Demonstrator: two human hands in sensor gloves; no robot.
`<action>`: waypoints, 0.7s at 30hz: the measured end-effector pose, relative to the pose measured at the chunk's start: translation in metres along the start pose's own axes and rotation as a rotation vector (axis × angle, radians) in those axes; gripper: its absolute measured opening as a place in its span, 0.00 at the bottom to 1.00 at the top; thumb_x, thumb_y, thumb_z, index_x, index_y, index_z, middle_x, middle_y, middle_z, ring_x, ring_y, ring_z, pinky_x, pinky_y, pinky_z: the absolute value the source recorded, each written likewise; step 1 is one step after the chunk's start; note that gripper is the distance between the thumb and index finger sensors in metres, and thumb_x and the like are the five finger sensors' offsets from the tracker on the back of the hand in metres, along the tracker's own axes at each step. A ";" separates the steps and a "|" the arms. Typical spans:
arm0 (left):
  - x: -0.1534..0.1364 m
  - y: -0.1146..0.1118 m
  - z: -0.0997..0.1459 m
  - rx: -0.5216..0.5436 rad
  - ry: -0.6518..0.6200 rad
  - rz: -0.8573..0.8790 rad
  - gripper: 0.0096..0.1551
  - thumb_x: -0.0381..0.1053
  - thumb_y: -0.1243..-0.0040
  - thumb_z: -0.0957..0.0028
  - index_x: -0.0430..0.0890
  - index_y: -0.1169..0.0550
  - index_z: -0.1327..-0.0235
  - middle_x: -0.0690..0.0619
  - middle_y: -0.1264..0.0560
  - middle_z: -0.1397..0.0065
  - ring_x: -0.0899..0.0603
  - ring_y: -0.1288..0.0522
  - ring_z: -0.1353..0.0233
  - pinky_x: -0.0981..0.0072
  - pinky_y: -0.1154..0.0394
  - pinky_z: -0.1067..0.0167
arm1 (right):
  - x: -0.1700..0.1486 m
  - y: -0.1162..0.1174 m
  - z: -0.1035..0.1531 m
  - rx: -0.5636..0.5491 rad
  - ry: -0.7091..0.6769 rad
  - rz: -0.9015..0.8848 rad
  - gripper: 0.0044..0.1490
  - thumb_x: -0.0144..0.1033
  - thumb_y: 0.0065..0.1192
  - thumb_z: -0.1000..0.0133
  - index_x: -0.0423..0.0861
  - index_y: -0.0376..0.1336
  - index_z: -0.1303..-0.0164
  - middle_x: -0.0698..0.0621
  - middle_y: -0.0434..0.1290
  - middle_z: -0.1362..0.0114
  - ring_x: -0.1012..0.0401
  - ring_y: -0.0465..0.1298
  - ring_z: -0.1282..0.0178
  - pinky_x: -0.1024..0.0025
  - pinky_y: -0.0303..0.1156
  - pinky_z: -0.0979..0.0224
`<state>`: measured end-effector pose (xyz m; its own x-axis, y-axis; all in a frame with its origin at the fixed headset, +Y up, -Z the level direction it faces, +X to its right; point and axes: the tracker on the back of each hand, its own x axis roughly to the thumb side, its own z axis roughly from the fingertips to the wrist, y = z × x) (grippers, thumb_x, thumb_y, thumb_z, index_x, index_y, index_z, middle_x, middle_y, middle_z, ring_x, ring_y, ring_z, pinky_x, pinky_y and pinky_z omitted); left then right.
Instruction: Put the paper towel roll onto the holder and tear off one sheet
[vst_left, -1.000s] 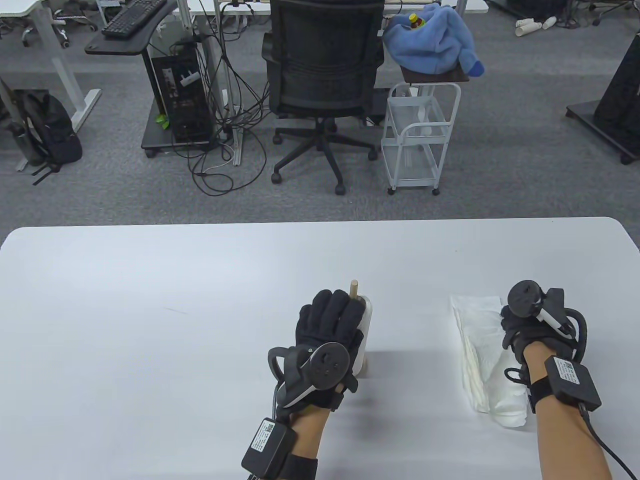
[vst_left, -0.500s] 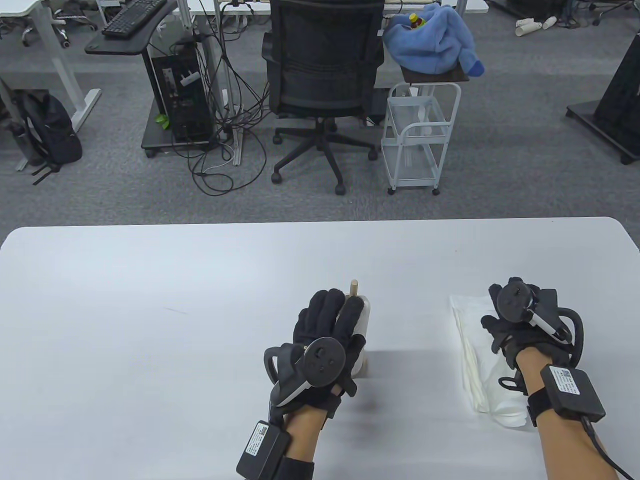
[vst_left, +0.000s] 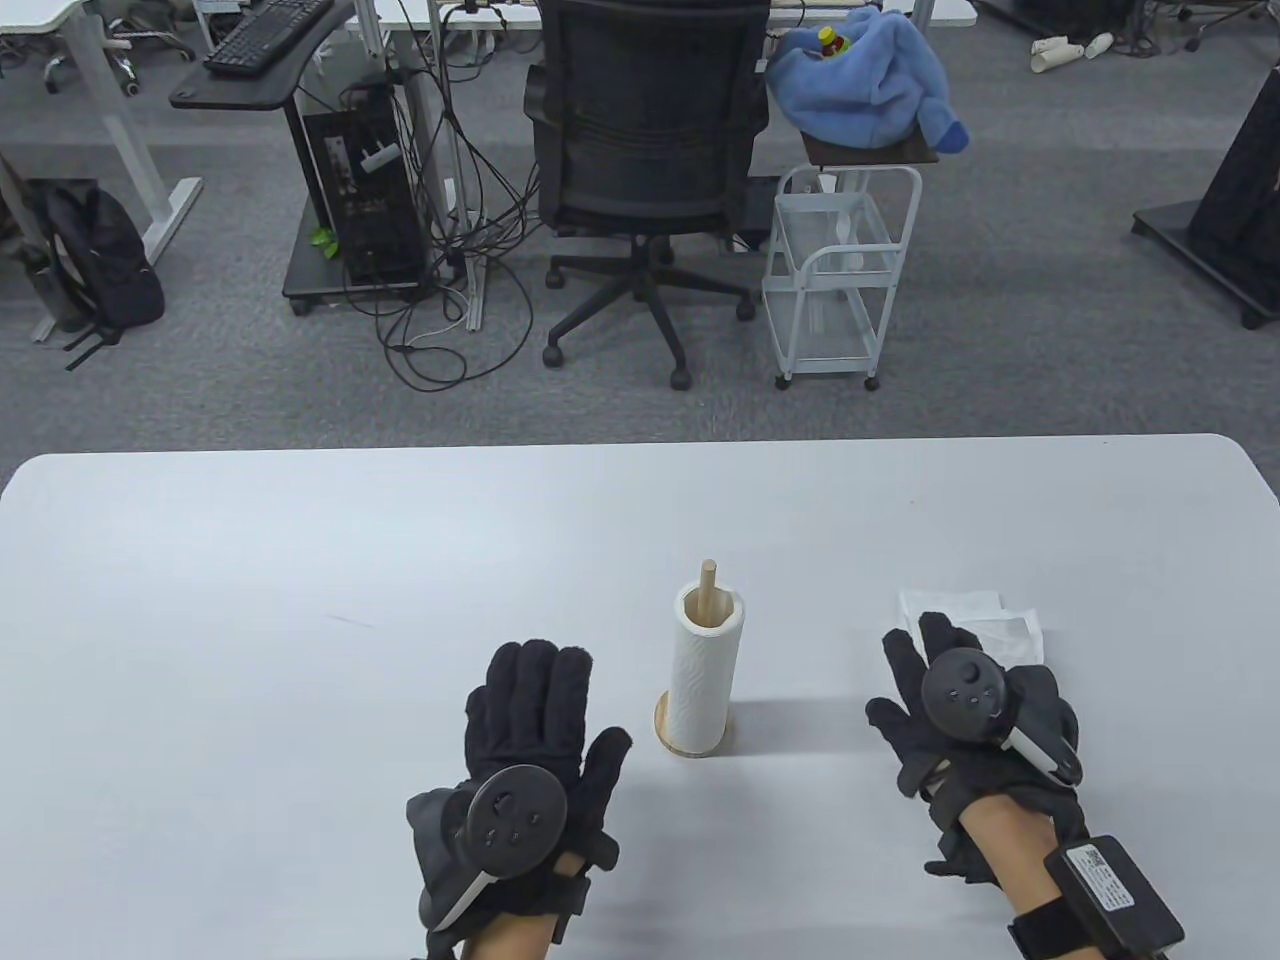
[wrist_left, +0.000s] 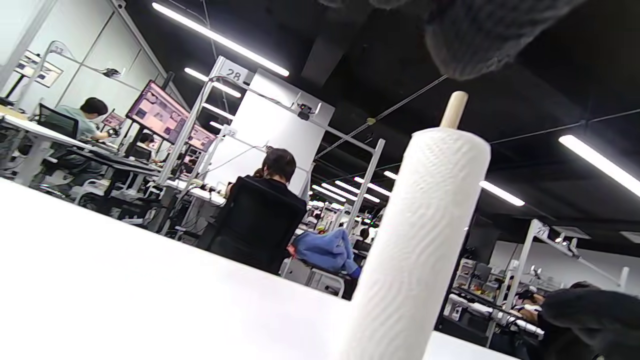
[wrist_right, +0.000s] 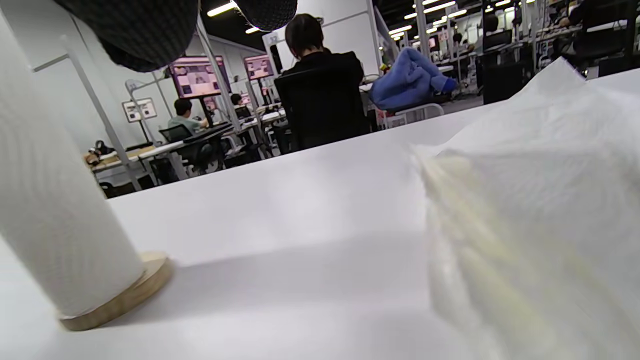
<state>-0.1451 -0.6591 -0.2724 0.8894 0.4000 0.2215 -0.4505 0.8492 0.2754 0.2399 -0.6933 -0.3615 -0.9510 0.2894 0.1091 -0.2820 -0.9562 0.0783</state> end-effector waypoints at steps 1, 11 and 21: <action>-0.004 0.000 0.005 -0.001 0.009 -0.003 0.46 0.62 0.44 0.46 0.58 0.54 0.22 0.54 0.57 0.17 0.36 0.59 0.15 0.31 0.53 0.23 | 0.004 0.003 0.005 -0.003 -0.002 0.008 0.47 0.59 0.53 0.43 0.56 0.39 0.19 0.41 0.31 0.15 0.39 0.38 0.14 0.37 0.42 0.19; -0.025 -0.004 0.036 -0.046 0.067 -0.045 0.45 0.62 0.44 0.46 0.58 0.53 0.22 0.53 0.57 0.17 0.35 0.59 0.15 0.30 0.55 0.24 | 0.022 0.030 0.035 -0.008 0.006 0.009 0.47 0.59 0.53 0.43 0.56 0.39 0.19 0.41 0.31 0.15 0.38 0.39 0.14 0.37 0.43 0.19; -0.040 -0.024 0.035 -0.156 0.124 -0.084 0.44 0.62 0.45 0.46 0.58 0.53 0.23 0.53 0.57 0.18 0.35 0.59 0.16 0.30 0.54 0.25 | 0.029 0.051 0.044 0.007 -0.003 0.049 0.47 0.59 0.54 0.45 0.56 0.41 0.20 0.41 0.32 0.15 0.38 0.40 0.14 0.38 0.44 0.19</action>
<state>-0.1729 -0.7078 -0.2550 0.9303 0.3569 0.0840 -0.3656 0.9205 0.1381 0.2035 -0.7317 -0.3104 -0.9633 0.2421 0.1161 -0.2339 -0.9690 0.0795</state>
